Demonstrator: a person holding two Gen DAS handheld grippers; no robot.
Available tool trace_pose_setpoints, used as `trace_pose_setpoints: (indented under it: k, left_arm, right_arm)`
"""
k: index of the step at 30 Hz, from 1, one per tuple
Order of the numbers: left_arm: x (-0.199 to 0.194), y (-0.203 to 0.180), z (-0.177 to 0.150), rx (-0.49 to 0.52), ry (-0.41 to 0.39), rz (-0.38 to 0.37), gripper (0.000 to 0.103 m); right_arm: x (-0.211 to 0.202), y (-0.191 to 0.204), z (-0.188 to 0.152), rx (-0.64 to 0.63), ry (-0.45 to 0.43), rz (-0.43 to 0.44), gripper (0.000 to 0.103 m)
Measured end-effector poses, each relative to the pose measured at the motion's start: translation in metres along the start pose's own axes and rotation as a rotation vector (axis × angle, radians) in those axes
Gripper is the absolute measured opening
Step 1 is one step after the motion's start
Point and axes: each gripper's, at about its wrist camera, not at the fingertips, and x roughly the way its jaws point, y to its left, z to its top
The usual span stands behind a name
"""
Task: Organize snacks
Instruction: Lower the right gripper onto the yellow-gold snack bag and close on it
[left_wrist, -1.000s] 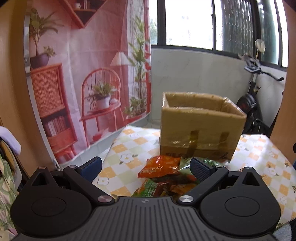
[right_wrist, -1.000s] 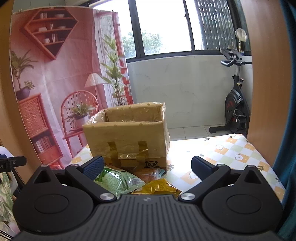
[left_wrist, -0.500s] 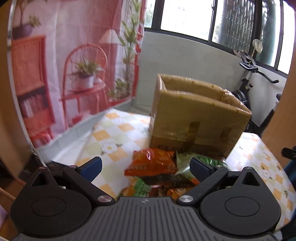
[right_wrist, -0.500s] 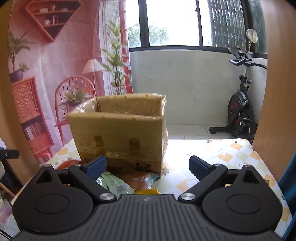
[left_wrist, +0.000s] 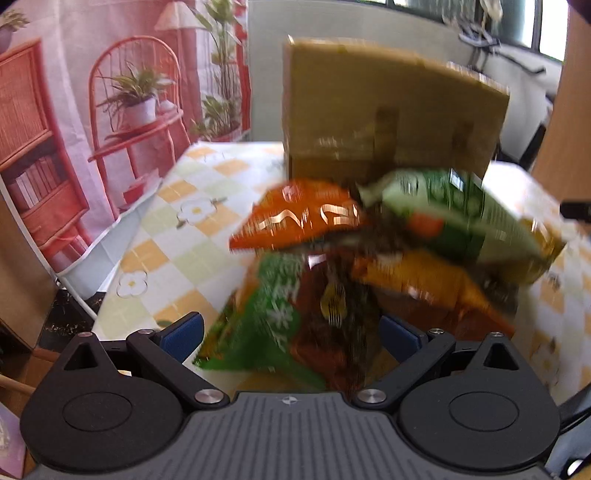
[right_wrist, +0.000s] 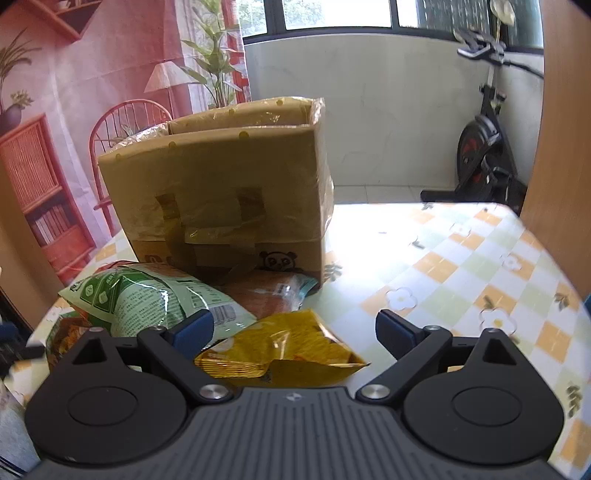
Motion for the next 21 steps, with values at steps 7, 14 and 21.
trace_pose_setpoints:
  k: [7, 14, 21]
  left_arm:
    - [0.005, -0.014, -0.009, 0.100, -0.021, 0.017, 0.101]
    - [0.020, -0.032, -0.013, 0.230, -0.043, 0.140, 0.101]
    - [0.026, -0.017, -0.005, 0.139, -0.037, 0.086, 0.091]
  right_arm:
    - [0.009, 0.004, -0.017, 0.000, 0.041, -0.015, 0.096]
    - [0.013, -0.002, -0.025, 0.025, 0.060, -0.016, 0.096]
    - [0.019, -0.001, -0.032, 0.019, 0.078, -0.020, 0.094]
